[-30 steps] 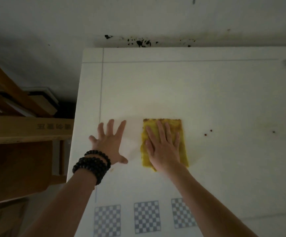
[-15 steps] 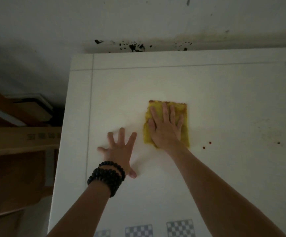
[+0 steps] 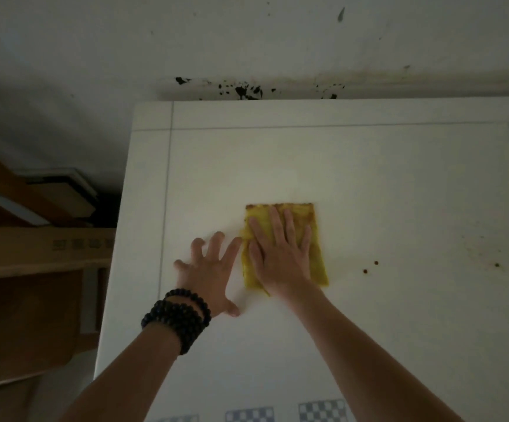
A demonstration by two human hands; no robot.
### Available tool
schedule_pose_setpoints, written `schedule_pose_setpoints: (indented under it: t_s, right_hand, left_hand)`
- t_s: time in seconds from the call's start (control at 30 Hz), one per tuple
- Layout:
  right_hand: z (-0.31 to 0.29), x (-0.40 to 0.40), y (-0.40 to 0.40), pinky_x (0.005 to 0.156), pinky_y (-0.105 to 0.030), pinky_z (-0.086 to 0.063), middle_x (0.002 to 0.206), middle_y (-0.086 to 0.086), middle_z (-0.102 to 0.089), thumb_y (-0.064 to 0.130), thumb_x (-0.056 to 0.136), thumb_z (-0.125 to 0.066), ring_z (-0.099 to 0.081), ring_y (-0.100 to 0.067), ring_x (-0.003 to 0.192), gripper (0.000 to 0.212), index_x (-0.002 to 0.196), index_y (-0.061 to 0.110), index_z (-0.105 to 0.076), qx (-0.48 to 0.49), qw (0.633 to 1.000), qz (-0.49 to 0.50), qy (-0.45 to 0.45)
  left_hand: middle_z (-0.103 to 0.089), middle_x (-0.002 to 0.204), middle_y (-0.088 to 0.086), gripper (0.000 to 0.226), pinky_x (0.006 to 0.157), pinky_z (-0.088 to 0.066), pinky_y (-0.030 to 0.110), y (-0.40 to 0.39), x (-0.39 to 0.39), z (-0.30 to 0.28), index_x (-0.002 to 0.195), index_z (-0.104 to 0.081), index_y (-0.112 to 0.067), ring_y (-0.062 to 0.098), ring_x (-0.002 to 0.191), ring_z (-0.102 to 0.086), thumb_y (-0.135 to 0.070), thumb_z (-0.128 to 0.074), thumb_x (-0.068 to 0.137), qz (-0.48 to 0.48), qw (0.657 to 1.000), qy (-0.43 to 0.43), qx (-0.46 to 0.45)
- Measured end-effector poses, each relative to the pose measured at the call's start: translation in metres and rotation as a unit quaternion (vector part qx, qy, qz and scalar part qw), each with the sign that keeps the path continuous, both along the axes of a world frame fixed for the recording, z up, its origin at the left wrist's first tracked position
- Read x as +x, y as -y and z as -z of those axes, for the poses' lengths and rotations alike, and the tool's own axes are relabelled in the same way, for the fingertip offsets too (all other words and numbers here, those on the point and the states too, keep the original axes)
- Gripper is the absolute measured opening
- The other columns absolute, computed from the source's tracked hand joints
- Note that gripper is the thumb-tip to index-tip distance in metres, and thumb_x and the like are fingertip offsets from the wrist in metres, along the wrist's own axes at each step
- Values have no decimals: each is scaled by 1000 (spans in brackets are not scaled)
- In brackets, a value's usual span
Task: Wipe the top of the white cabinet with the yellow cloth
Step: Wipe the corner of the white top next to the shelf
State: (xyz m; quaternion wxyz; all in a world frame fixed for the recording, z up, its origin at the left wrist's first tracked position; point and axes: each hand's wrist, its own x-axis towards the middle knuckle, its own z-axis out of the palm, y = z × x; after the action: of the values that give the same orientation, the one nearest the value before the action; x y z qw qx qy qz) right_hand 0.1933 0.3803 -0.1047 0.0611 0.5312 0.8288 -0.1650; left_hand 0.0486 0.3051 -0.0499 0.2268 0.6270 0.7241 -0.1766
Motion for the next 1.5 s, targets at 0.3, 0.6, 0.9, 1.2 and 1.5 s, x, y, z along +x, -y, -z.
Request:
schedule_pose_setpoints:
  t_s: [0.3, 0.6, 0.9, 1.2, 1.5]
  right_hand:
    - [1, -23, 25, 117, -61, 17, 171, 0, 9, 54, 99, -8, 16, -26, 155, 61, 160, 43, -13, -8, 1000, -20, -10]
    - [-1, -123, -46, 116, -64, 19, 169, 0, 20, 53, 106, -14, 24, -28, 153, 56, 159, 44, -2, -18, 998, -54, -18]
    - [0, -95, 3, 118, -60, 13, 172, 0, 4, 53, 105, -22, 12, -26, 156, 54, 158, 46, -15, 4, 997, -68, -40]
    - [-1, -120, -41, 117, -63, 16, 170, 0, 17, 53, 105, -12, 21, -28, 154, 56, 160, 43, -1, 2, 999, -46, -13]
    - [1, -91, 2, 116, -62, 19, 170, 2, 16, 54, 104, -15, 23, -26, 154, 56, 159, 46, -4, -5, 999, -38, -26]
  left_hand:
    - [22, 156, 5, 146, 110, -21, 64, -34, -92, -3, 149, 22, -26, 39, 144, 7, -72, -79, 54, -129, 988, -52, -59]
    - [24, 157, -1, 144, 113, -21, 60, -28, -96, 11, 150, 15, -31, 36, 145, 11, -68, -83, 51, -168, 985, -10, -22]
    - [23, 159, -3, 141, 114, -19, 57, -22, -102, 11, 151, 11, -33, 34, 145, 13, -71, -80, 50, -177, 984, 0, -17]
    - [23, 158, -1, 141, 112, -22, 57, -26, -100, 9, 151, 12, -34, 35, 145, 11, -71, -80, 51, -165, 986, -6, -18]
    - [18, 158, -1, 141, 109, -25, 56, -26, -100, 7, 151, 8, -34, 35, 144, 6, -72, -81, 48, -162, 987, -12, -18]
